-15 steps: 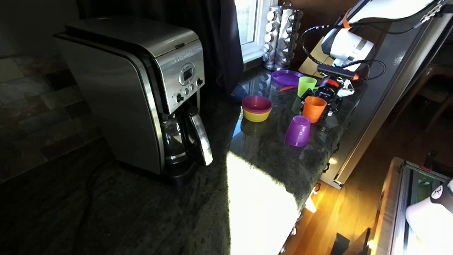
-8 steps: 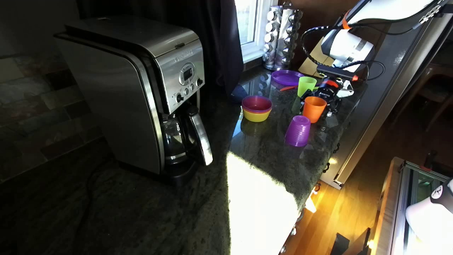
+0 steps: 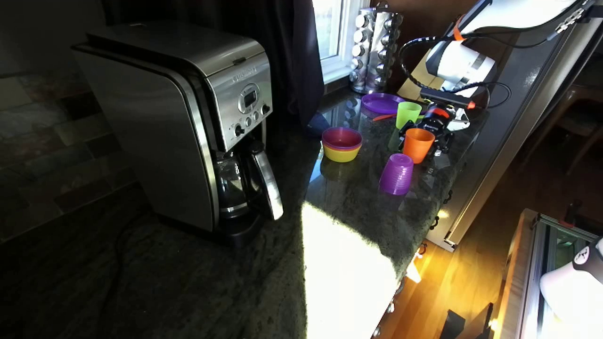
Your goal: Place the orange cup upside down.
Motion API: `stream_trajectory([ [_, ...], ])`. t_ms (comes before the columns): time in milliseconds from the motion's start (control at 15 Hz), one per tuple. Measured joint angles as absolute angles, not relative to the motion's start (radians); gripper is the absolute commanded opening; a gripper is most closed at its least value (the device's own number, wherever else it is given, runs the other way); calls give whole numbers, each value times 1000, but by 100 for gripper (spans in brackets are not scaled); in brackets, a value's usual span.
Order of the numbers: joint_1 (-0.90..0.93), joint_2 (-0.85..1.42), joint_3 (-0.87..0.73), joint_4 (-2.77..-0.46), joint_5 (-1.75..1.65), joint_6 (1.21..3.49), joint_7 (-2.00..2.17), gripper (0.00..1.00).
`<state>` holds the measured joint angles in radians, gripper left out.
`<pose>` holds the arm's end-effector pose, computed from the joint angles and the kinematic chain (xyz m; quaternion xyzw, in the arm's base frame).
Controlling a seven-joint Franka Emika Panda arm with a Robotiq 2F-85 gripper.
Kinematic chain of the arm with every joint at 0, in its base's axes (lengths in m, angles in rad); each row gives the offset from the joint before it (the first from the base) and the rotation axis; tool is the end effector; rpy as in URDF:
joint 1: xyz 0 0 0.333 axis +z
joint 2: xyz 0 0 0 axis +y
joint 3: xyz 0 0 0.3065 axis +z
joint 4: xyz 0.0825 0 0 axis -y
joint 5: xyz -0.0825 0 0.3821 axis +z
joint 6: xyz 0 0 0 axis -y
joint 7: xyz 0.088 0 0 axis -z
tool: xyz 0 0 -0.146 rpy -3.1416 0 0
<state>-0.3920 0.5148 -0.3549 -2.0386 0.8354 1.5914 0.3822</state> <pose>0.4145 -0.2503 0.1547 -0.6061 0.6286 0.3430 0.3463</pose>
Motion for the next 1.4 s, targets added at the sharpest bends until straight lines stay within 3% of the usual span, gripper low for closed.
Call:
stream_trajectory([
  [333, -390, 518, -355, -2036, 835, 1591, 382, 99],
  [467, -390, 518, -355, -2035, 835, 1591, 382, 91],
  [533, -390, 519, -355, -2034, 835, 1591, 382, 73],
  [867, -390, 520, -355, -2031, 836, 1591, 382, 42],
  [1400, -387, 520, -355, -2027, 847, 1591, 382, 42],
])
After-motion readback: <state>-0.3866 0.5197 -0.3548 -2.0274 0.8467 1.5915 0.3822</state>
